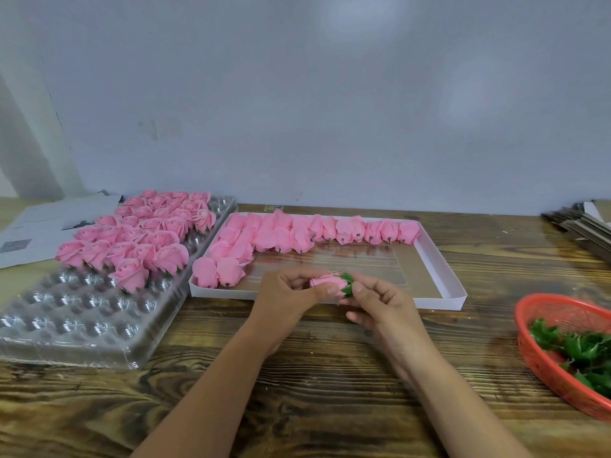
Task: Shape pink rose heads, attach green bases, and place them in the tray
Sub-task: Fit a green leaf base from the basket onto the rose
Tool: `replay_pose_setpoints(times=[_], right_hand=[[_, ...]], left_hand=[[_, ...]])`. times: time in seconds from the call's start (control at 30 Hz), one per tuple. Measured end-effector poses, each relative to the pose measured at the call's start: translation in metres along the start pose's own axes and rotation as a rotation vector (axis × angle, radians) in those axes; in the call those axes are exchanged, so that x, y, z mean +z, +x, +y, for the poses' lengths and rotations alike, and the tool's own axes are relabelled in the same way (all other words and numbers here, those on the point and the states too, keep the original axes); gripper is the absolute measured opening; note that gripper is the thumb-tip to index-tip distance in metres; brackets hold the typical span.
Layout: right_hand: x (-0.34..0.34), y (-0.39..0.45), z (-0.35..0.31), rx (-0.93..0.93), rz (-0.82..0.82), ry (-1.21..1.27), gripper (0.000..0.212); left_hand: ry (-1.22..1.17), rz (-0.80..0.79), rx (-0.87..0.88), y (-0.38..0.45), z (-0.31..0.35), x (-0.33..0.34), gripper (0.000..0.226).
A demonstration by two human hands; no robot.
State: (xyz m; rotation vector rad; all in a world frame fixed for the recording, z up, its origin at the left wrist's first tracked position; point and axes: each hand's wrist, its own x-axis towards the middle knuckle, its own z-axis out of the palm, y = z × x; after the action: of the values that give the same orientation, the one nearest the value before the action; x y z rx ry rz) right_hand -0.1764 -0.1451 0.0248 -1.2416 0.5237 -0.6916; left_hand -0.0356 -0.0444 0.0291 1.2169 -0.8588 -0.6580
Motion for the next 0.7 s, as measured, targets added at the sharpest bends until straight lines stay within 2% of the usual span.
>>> replay_pose_setpoints(times=[0.27,0.53,0.7], right_hand=[[-0.0012,-0.0029,-0.0042,-0.023,0.006,-0.023,0.027],[-0.0021,-0.0027,0.0026,-0.088,0.128,-0.192,0.019],[-0.0076,0.0000,0.0033,-0.112,0.091,-0.247,0.011]], left_hand=[[-0.059,-0.027,-0.031,0.0004,-0.0013,-0.0012,0.028],[-0.001,-0.026,-0.069,-0.0001,-0.0032,0.0013,0.022],[0.058,-0.036,-0.032,-0.0004,-0.0036,-0.0003,0.025]])
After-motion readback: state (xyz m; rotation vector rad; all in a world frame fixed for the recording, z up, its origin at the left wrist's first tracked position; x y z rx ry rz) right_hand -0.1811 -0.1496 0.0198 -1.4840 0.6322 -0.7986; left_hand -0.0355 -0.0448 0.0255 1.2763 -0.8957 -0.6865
